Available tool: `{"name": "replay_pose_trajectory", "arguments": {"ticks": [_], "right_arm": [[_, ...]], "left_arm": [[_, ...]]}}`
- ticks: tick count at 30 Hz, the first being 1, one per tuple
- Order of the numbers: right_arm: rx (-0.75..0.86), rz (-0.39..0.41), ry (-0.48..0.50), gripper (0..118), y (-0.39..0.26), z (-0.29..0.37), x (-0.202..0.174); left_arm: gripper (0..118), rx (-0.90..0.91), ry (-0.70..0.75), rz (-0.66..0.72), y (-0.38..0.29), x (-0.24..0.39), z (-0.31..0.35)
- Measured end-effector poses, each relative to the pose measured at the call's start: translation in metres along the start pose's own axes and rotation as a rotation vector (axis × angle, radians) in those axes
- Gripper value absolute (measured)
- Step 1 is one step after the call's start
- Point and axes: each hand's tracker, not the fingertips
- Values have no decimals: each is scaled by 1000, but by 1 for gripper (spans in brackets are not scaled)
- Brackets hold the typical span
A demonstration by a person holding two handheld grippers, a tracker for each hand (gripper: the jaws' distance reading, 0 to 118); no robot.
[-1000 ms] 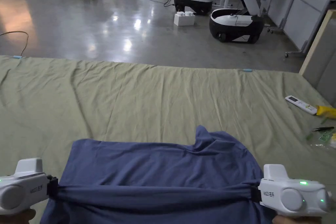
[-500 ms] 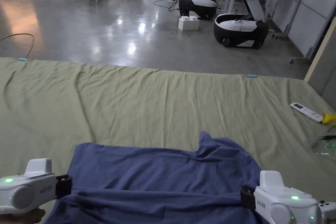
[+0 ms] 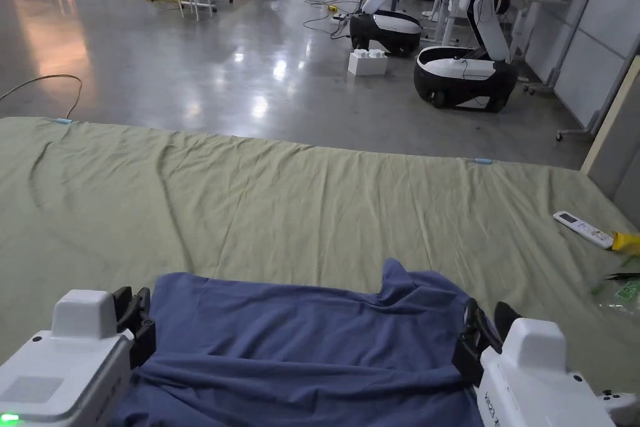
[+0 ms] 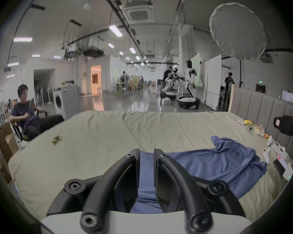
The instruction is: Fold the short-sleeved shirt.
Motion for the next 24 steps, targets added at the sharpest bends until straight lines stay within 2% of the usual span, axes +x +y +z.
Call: {"name": "replay_pose_trajectory", "arguments": {"ticks": [1,3,4,5,10,14,20,24], "right_arm": [[15,9,-14,15,3,7,-5],[81,47,-38,8,7,17,-10],[51,10,-29,6,5,20,-11],[50,10,-41,4,6,22,-12],[104,45,-54,1,9,33,-13],[119,72,-38,1,11,36,-13],[73,71,-30,1,3,32,-12],[31,84,-26,1,-4,27,-11]], "left_arm": [[9,21,-2,-3,1,3,7],[7,31,-1,8,4,10,19],[6,41,0,12,4,11,23],[5,43,0,14,5,12,27],[3,66,24,35,3,14,39],[3,-2,43,11,-6,3,33],[3,-214,34,-43,-29,-29,-7],[3,-357,24,-21,-40,-50,-45]]}}
